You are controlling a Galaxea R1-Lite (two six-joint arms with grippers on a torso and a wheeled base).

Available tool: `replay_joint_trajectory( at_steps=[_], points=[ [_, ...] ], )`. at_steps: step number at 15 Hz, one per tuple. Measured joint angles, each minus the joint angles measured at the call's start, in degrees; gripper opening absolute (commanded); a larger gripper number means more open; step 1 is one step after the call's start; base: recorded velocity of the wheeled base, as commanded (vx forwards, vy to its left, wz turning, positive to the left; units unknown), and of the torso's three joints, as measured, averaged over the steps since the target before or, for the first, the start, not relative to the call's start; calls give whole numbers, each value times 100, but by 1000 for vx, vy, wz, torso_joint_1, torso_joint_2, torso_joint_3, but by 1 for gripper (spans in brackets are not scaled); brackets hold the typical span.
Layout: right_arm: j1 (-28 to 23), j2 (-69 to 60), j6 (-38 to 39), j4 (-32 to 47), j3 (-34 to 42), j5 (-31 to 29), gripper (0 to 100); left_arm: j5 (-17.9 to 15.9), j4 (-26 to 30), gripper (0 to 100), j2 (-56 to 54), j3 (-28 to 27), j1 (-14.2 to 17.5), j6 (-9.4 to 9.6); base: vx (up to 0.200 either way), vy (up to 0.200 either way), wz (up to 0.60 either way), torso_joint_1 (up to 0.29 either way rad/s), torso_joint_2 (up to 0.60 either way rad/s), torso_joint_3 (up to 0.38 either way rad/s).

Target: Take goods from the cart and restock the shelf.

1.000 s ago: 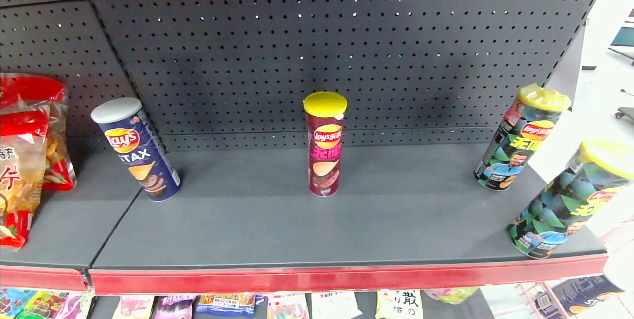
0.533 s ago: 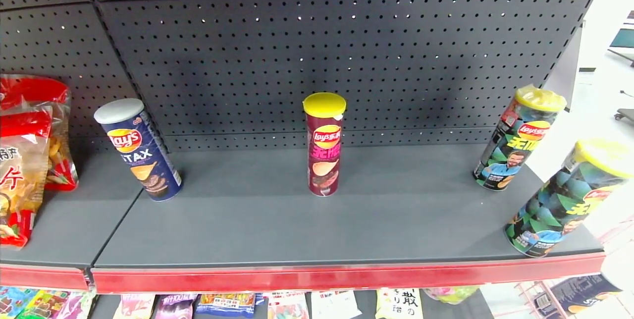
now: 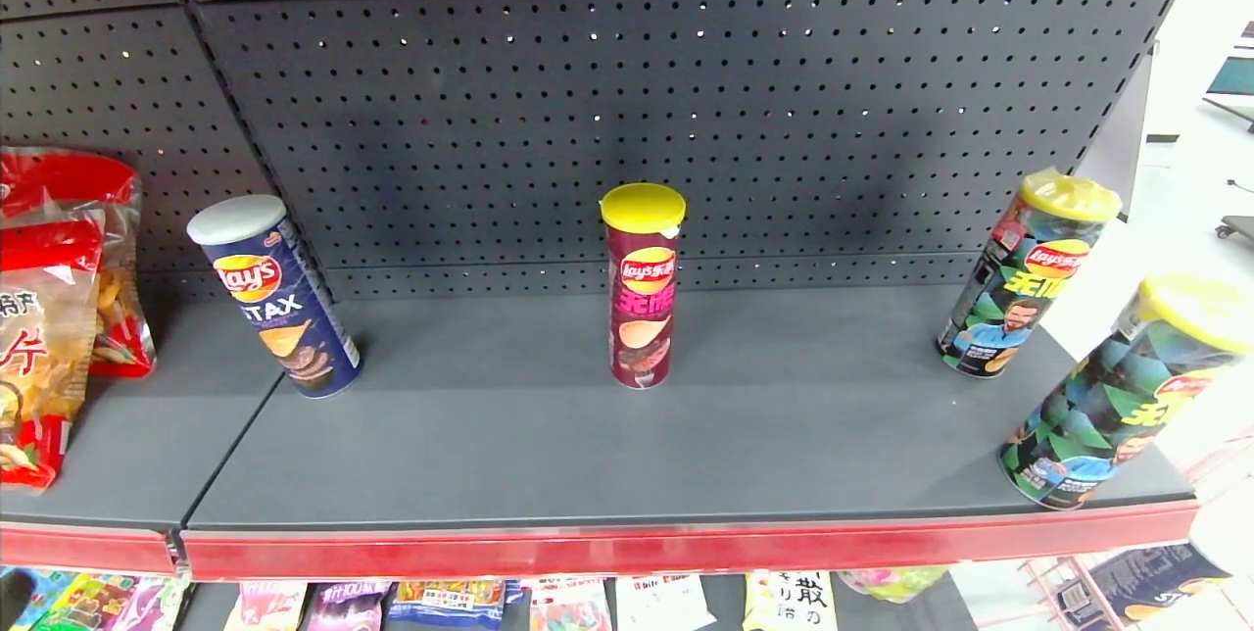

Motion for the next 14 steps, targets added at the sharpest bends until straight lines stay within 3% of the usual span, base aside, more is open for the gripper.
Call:
replay_joint_trajectory(
  at_steps=[2, 3, 5, 7, 8, 11, 14],
  points=[
    [-32, 140, -20, -13, -133, -24, 0, -1284, -490, 100, 1224, -421, -207, 206, 0, 0, 0, 0, 0, 0],
    [-39, 258, -24, -23, -235, -68, 0, -1899, -733, 100, 1860, -567, -286, 432, 0, 0, 0, 0, 0, 0],
    [-39, 427, -26, -43, -367, -60, 0, -2576, -1014, 100, 2979, -796, -389, 1040, 0, 0, 0, 0, 0, 0],
    [-9, 529, 0, -43, -417, -43, 0, -2932, -1300, 100, 4066, -1078, -533, 1653, 0, 0, 0, 0, 0, 0],
    [-4, 564, 27, -40, -423, -45, 0, -3022, -1471, 100, 4537, -1224, -638, 1832, 0, 0, 0, 0, 0, 0],
    [5, 612, 62, -38, -414, -43, 0, -3110, -2159, 100, 5856, -1782, -1070, 2052, 0, 0, 0, 0, 0, 0],
    [5, 645, 101, -40, -433, -56, 0, -3062, -2498, 100, 6907, -2555, -1381, 2077, 0, 0, 0, 0, 0, 0]
  ],
)
